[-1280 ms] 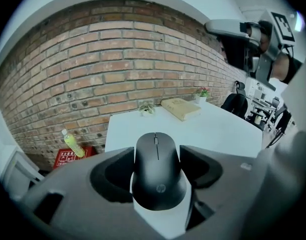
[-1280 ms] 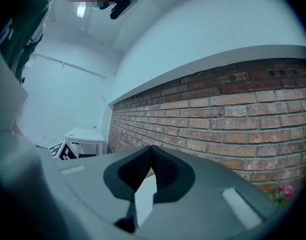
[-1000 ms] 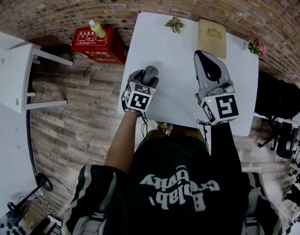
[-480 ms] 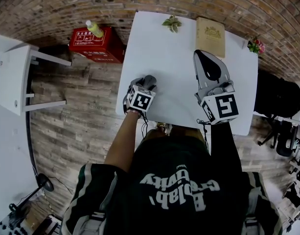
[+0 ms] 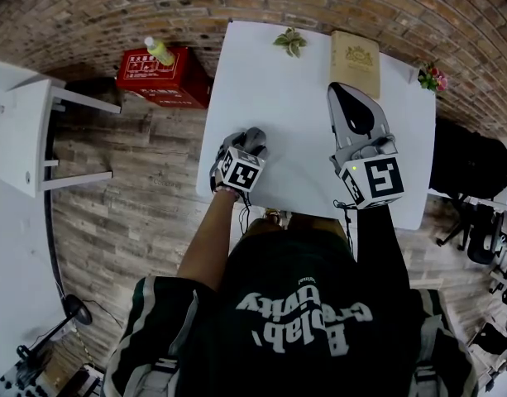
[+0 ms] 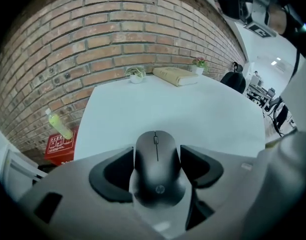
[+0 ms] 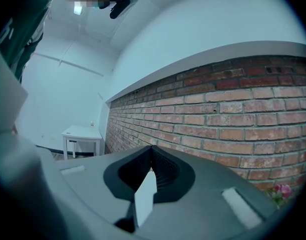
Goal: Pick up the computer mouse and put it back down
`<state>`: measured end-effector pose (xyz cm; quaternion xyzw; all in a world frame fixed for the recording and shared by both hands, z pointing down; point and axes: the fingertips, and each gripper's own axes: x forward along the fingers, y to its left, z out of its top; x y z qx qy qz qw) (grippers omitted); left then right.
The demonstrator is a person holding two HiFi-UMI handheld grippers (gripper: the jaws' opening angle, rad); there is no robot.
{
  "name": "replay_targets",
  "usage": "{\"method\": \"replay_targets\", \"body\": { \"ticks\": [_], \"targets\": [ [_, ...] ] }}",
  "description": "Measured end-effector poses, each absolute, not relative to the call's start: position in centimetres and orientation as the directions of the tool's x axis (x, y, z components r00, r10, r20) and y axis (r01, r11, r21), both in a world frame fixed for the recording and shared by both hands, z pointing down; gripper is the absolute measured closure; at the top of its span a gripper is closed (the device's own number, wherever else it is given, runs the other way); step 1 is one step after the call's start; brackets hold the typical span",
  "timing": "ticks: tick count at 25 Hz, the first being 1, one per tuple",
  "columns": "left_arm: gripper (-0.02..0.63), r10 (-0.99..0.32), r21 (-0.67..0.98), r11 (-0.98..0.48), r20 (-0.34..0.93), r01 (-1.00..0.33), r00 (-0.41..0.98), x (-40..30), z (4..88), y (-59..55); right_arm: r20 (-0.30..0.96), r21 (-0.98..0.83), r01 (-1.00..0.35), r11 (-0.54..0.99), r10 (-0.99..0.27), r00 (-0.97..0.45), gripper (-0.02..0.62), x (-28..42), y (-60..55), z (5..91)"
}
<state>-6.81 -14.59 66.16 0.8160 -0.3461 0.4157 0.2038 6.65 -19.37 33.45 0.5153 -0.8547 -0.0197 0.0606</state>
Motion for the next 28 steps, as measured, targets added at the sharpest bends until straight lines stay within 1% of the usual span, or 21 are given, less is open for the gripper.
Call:
{"method": "replay_targets", "body": {
  "ticks": [5,10,18,24,28],
  "targets": [
    [0.305,-0.430,0.039,-0.681,0.787,-0.731,0.443,-6.4,64.1,-15.6,0.075,0.097,-0.879,0.466,-0.885,-0.460,0.581,6.2,-19.4,33.2],
    [0.305,-0.503,0.013,-0.673,0.726,-0.740,0.470,-6.5,60.2,-17.1,0.064,0.102,-0.876,0.471,-0.882,-0.466,0.581,5.4,-18.7,32.8],
    [0.299,-0.666,0.005,-0.596,0.555,-0.803,0.498,-6.4,50.3,-19.7,0.055,0.089,-0.869,0.486,-0.874,-0.483,0.581,5.3,-18.1,32.3],
    [0.298,-0.756,-0.031,-0.554,0.437,-0.832,0.487,-6.1,43.0,-19.2,0.048,0.086,-0.861,0.501,-0.866,-0.499,0.581,6.1,-17.1,31.1],
    [0.299,-0.808,-0.055,-0.507,0.376,-0.860,0.453,-6.4,39.2,-18.0,0.048,0.086,-0.853,0.515,-0.857,-0.512,0.581,7.1,-16.0,30.3]
  ]
}}
